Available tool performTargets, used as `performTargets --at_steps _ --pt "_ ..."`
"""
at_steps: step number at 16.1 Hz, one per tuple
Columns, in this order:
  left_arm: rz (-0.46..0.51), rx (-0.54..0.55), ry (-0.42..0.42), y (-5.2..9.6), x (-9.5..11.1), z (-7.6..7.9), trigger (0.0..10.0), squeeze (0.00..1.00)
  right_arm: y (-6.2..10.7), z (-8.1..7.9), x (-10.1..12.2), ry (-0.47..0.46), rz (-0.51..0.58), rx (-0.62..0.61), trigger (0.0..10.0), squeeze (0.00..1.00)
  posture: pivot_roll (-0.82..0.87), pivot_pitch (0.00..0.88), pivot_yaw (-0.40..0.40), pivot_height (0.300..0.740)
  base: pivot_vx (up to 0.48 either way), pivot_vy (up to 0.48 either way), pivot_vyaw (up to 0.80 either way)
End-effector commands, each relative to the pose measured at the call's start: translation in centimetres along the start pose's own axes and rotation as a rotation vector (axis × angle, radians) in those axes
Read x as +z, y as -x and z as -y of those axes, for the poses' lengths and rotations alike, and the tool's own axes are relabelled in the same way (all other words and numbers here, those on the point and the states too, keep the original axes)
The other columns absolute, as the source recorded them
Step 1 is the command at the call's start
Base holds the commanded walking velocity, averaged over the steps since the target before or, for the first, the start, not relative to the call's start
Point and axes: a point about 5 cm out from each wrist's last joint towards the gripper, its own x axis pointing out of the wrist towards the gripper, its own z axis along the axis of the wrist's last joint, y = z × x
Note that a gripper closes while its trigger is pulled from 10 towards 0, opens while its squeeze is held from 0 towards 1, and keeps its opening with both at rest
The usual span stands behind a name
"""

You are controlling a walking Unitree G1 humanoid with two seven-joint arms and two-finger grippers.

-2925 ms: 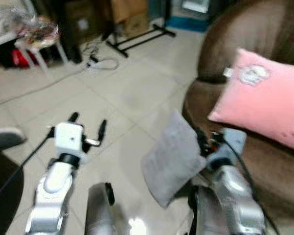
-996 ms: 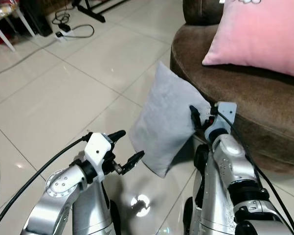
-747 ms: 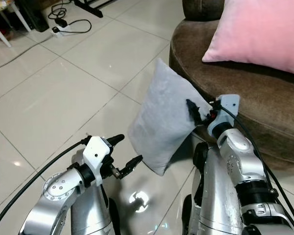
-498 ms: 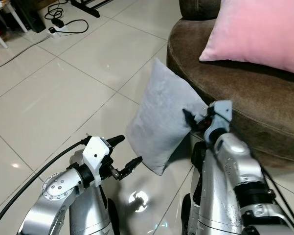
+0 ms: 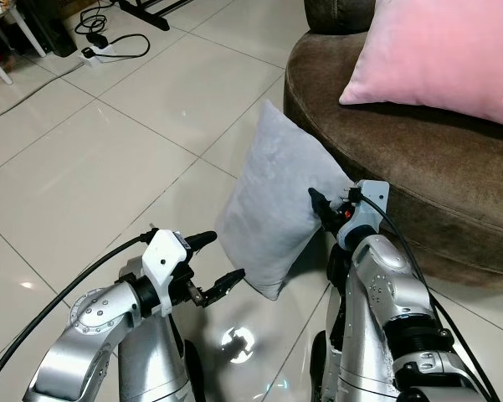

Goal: Move the pillow to the sofa from floor

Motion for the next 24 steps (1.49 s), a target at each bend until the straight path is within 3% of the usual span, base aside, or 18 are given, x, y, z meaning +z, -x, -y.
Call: performTargets --at_steps 1,9,14,19,21,23,24 --pt "-0.03 -0.008 0.008 0.2 -0.5 -0.2 10.0 0.78 -0.1 -0.3 -0.2 -0.023 0.008 0.011 0.0 0.0 -0.04 0.179 0.087 0.364 0.0 0.0 0.0" --pt "-0.055 -0.046 0.057 0.4 -1.1 0.2 10.0 0.8 -0.2 -1.0 -1.6 -0.073 -0.003 0.013 0.0 0.0 -0.03 0.128 0.089 0.364 0.0 0.0 0.0" --pt "-0.046 0.02 0.031 1.0 -0.9 -0.7 10.0 0.79 -0.2 -2.0 -1.8 -0.152 0.036 0.041 0.0 0.0 -0.01 0.083 0.075 0.364 0.0 0.0 0.0" --pt "-0.033 0.04 0.021 0.8 -0.6 -1.2 10.0 0.79 0.3 -2.4 -1.5 -0.206 0.098 0.056 0.0 0.0 -0.03 0.056 0.108 0.364 0.0 0.0 0.0" --pt "-0.014 0.065 0.028 0.4 -0.6 -1.2 10.0 0.79 1.1 -2.3 -0.7 -0.23 0.158 0.077 0.0 0.0 -0.04 0.036 0.104 0.364 0.0 0.0 0.0" --pt "0.015 0.162 0.039 0.7 -0.3 -1.5 10.0 0.78 2.6 -2.7 -0.4 -0.177 0.198 0.087 0.0 0.0 -0.05 0.027 0.127 0.364 0.0 0.0 0.0" --pt "0.03 0.193 0.04 0.9 -0.3 -1.4 10.0 0.72 3.3 -2.8 0.1 -0.165 0.233 0.081 0.0 0.0 -0.06 0.025 0.128 0.364 0.0 0.0 0.0"
